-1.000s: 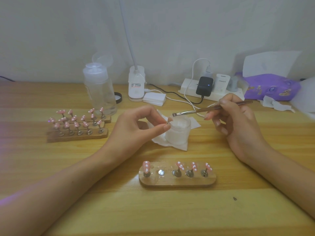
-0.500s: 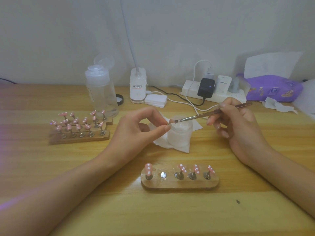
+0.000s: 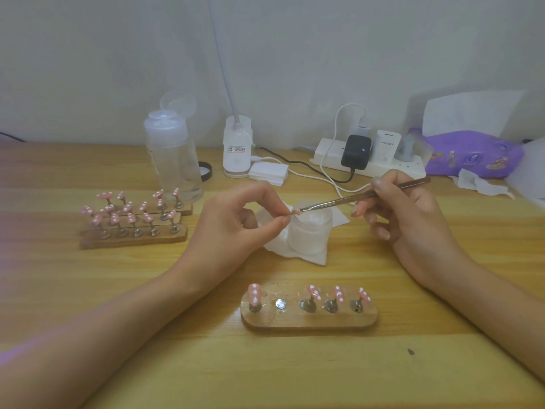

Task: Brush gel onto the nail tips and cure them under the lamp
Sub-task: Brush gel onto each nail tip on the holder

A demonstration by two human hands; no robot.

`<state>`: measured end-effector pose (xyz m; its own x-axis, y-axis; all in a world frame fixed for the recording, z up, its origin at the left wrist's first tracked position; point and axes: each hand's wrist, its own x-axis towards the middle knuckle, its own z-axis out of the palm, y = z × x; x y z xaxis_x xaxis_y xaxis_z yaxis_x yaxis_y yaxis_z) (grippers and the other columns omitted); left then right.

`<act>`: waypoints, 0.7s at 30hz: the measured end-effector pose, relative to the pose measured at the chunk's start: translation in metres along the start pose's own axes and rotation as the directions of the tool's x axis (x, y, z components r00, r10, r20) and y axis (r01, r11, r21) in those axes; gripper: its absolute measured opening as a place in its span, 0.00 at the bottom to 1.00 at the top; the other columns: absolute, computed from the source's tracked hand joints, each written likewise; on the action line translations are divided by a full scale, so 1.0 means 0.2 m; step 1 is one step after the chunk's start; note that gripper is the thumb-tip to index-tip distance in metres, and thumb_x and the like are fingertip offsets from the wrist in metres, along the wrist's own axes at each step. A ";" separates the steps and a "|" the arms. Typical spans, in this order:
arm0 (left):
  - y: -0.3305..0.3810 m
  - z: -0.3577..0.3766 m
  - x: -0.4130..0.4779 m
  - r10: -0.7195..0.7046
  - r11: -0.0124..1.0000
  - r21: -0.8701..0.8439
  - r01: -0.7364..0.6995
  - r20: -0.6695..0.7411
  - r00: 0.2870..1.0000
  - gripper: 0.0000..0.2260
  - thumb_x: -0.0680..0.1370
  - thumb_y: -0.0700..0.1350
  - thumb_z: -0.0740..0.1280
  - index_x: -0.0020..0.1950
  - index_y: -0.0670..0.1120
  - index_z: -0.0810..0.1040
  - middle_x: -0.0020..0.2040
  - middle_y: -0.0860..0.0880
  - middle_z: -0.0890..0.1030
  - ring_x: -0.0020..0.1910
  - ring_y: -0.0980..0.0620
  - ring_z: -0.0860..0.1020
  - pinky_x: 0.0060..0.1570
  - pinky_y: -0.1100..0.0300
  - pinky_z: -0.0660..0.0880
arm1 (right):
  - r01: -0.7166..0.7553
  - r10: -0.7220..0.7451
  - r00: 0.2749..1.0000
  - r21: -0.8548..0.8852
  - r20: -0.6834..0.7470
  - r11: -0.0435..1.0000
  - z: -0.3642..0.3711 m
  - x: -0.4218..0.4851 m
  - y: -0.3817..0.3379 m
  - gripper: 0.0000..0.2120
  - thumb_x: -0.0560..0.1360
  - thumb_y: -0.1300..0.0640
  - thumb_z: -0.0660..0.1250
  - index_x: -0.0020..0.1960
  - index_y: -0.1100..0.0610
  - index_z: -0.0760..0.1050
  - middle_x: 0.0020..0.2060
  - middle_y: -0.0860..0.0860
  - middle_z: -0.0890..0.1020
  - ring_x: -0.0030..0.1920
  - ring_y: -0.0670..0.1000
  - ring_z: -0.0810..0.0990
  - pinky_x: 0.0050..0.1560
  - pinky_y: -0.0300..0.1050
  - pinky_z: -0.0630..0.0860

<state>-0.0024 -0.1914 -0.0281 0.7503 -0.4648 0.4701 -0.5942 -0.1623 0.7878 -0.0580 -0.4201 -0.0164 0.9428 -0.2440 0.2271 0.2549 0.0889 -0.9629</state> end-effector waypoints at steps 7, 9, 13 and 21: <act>0.00 0.00 0.00 0.020 0.999 0.042 -0.019 -0.008 1.000 0.05 0.75 0.36 0.73 0.41 0.43 0.79 0.28 0.68 0.75 0.22 0.59 0.62 0.28 0.74 0.61 | 0.020 -0.020 0.999 -0.001 0.036 1.000 0.00 0.00 0.00 0.13 0.77 0.51 0.67 0.33 0.47 0.74 0.32 0.53 0.83 0.29 0.46 0.73 0.24 0.34 0.65; 0.00 0.00 0.00 0.023 0.998 0.055 -0.022 -0.013 1.000 0.06 0.75 0.37 0.73 0.41 0.44 0.79 0.29 0.67 0.75 0.24 0.58 0.63 0.29 0.73 0.62 | 0.012 -0.013 1.000 0.008 0.006 1.000 0.00 0.00 0.00 0.12 0.75 0.51 0.66 0.33 0.47 0.74 0.31 0.54 0.83 0.28 0.45 0.73 0.24 0.34 0.65; -0.01 0.00 0.00 0.021 0.998 0.061 -0.020 -0.019 1.000 0.06 0.75 0.37 0.74 0.41 0.45 0.79 0.31 0.66 0.75 0.25 0.56 0.64 0.30 0.71 0.63 | 0.036 -0.037 0.999 0.015 0.034 0.999 0.00 0.00 0.00 0.13 0.78 0.51 0.65 0.35 0.47 0.73 0.32 0.53 0.83 0.28 0.46 0.72 0.24 0.34 0.66; -0.01 0.00 0.00 0.015 0.999 0.053 -0.014 -0.017 1.000 0.06 0.75 0.38 0.74 0.41 0.45 0.80 0.33 0.65 0.76 0.25 0.57 0.64 0.31 0.73 0.64 | 0.023 -0.023 1.000 -0.005 0.016 1.000 0.00 0.00 0.00 0.10 0.76 0.50 0.64 0.36 0.49 0.71 0.32 0.53 0.83 0.27 0.45 0.71 0.24 0.33 0.64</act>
<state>-0.0014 -0.1907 -0.0292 0.7463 -0.4521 0.4885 -0.6189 -0.2014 0.7592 -0.0590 -0.4204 -0.0157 0.9399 -0.2308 0.2518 0.2759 0.0786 -0.9580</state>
